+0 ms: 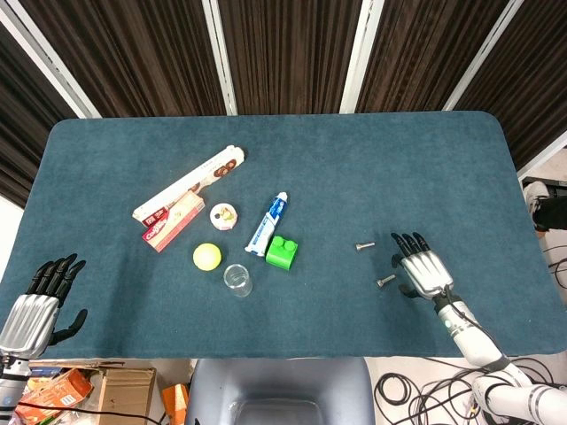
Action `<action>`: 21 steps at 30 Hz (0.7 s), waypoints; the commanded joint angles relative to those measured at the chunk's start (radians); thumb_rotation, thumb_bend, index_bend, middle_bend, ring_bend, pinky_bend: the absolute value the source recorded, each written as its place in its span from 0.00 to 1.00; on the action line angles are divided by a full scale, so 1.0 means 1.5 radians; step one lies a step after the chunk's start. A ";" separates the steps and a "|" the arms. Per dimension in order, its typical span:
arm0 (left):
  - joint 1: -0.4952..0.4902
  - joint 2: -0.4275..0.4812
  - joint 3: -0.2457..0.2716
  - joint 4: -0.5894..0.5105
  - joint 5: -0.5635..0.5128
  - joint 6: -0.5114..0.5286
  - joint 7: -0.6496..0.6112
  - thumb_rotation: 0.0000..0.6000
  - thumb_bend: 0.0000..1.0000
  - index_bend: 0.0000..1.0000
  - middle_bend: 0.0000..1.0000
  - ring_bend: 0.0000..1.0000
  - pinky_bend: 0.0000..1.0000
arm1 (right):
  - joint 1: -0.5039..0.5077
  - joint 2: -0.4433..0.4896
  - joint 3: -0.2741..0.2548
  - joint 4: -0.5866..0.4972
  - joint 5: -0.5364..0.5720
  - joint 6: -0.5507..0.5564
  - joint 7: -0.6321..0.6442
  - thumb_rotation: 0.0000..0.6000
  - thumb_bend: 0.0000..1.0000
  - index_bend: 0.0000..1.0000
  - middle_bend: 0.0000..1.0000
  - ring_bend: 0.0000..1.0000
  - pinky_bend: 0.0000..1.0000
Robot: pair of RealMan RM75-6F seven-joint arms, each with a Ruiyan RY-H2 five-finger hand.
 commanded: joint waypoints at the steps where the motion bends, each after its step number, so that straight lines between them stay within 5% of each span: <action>1: -0.002 -0.001 -0.001 0.001 -0.003 -0.004 -0.001 1.00 0.38 0.00 0.00 0.00 0.08 | 0.002 -0.001 -0.003 0.003 -0.002 -0.002 0.002 1.00 0.18 0.46 0.00 0.00 0.00; 14: -0.004 -0.001 -0.002 -0.001 -0.001 -0.004 0.001 1.00 0.38 0.00 0.00 0.00 0.08 | 0.022 -0.027 0.000 0.046 0.005 -0.029 0.034 1.00 0.19 0.52 0.00 0.00 0.00; 21: -0.007 0.005 0.005 0.000 0.009 -0.008 -0.018 1.00 0.38 0.00 0.00 0.00 0.08 | 0.029 -0.031 -0.004 0.052 0.006 -0.044 0.050 1.00 0.28 0.52 0.00 0.00 0.00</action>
